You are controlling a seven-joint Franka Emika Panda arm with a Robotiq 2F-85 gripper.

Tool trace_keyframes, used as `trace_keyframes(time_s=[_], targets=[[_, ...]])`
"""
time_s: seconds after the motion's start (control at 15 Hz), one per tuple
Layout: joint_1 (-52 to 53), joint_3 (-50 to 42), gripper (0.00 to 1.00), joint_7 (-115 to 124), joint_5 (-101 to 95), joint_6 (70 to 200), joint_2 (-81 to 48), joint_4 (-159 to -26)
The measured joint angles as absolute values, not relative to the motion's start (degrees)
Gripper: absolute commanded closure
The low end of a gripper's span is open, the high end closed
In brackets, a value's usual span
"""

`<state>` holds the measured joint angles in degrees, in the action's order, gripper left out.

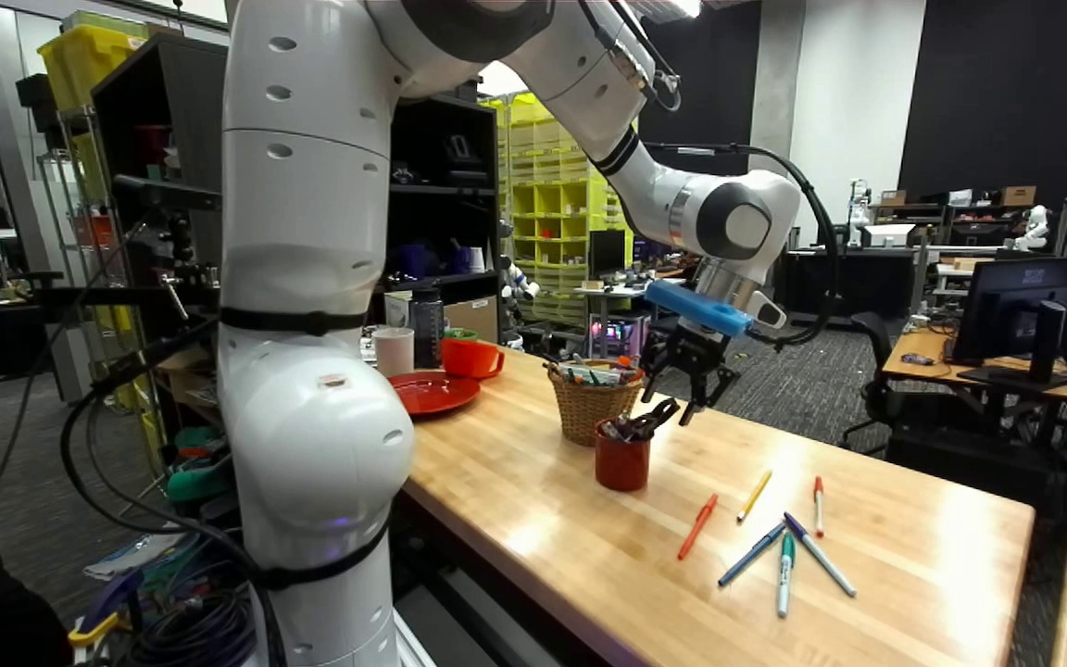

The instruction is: Remove one marker from the cup

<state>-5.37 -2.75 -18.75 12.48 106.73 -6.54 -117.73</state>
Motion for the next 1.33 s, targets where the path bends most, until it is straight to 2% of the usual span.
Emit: trace_keyframes(time_s=[0.27,0.33,0.4,0.47,0.53,1.33], targets=[[-5.08,-2.58,0.94,-18.93,12.48,106.73,-5.98,-117.72],[-5.00,-2.48,0.99,-18.96,12.48,106.73,-5.81,-117.72],[-4.86,-2.39,1.00,-18.98,12.48,106.73,-5.64,-117.71],[-4.75,-2.31,0.96,-18.98,12.47,106.73,-5.48,-117.69],[-4.65,-2.24,0.99,-18.98,12.46,106.73,-5.35,-117.69],[-3.28,-1.51,0.97,-20.01,12.19,106.73,-3.02,-117.67]])
